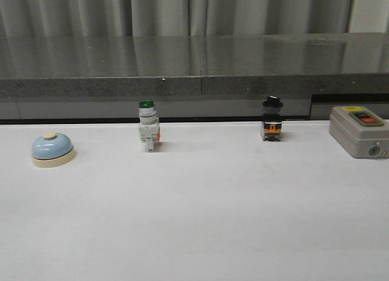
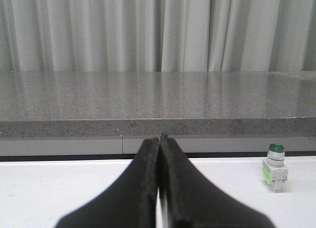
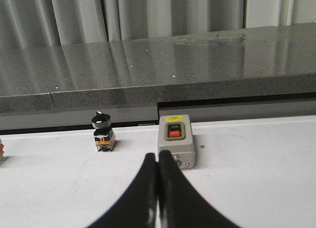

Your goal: Place and press bell with both arms

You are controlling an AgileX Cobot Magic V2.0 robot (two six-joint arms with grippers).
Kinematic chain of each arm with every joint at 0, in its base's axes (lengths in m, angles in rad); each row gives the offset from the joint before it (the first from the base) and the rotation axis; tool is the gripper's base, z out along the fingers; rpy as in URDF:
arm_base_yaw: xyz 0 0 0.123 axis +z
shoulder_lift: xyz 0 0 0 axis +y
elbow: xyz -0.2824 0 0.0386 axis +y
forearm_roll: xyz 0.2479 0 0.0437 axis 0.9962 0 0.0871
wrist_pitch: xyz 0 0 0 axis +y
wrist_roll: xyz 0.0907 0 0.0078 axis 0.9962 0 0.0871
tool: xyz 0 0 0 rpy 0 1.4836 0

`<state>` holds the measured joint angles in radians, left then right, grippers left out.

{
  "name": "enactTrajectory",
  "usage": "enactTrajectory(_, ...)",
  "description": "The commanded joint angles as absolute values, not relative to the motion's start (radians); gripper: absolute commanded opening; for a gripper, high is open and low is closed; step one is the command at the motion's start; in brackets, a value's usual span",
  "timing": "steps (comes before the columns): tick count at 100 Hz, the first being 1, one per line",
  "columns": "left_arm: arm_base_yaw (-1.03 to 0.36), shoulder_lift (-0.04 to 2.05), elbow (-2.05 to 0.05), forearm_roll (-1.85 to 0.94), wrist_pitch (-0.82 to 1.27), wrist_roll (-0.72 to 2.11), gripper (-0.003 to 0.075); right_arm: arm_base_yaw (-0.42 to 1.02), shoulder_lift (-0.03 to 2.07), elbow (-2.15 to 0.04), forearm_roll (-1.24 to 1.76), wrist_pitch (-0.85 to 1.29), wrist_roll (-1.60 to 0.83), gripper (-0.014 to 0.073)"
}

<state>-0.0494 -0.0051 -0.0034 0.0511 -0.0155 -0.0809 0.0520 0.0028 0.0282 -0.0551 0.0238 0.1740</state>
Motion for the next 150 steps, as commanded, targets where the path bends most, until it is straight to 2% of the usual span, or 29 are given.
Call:
enactTrajectory(1,-0.048,-0.037,0.052,0.048,-0.097,-0.091,-0.0021,0.046,0.011,0.009,-0.055,-0.047,0.165,-0.0064)
enactTrajectory(39,-0.048,-0.037,0.045,0.048,-0.109,-0.091,-0.0021,0.046,0.011,0.009,-0.055,-0.047,0.165,-0.0064)
enactTrajectory(61,-0.048,0.004,-0.059,-0.025,0.000,-0.091,-0.0021,0.046,0.011,0.009,-0.055,-0.047,0.165,-0.0064)
enactTrajectory(86,-0.048,0.230,-0.275,-0.032,0.147,-0.091,-0.0021,0.046,0.011,0.009,-0.055,-0.047,0.165,-0.0064)
enactTrajectory(124,-0.048,0.616,-0.671,-0.032,0.487,-0.091,-0.0021,0.046,0.011,0.009,-0.055,-0.047,0.165,-0.0064)
enactTrajectory(150,-0.048,0.810,-0.787,-0.032,0.599,-0.080,-0.0021,0.046,0.011,0.009,-0.055,-0.047,0.165,-0.0064)
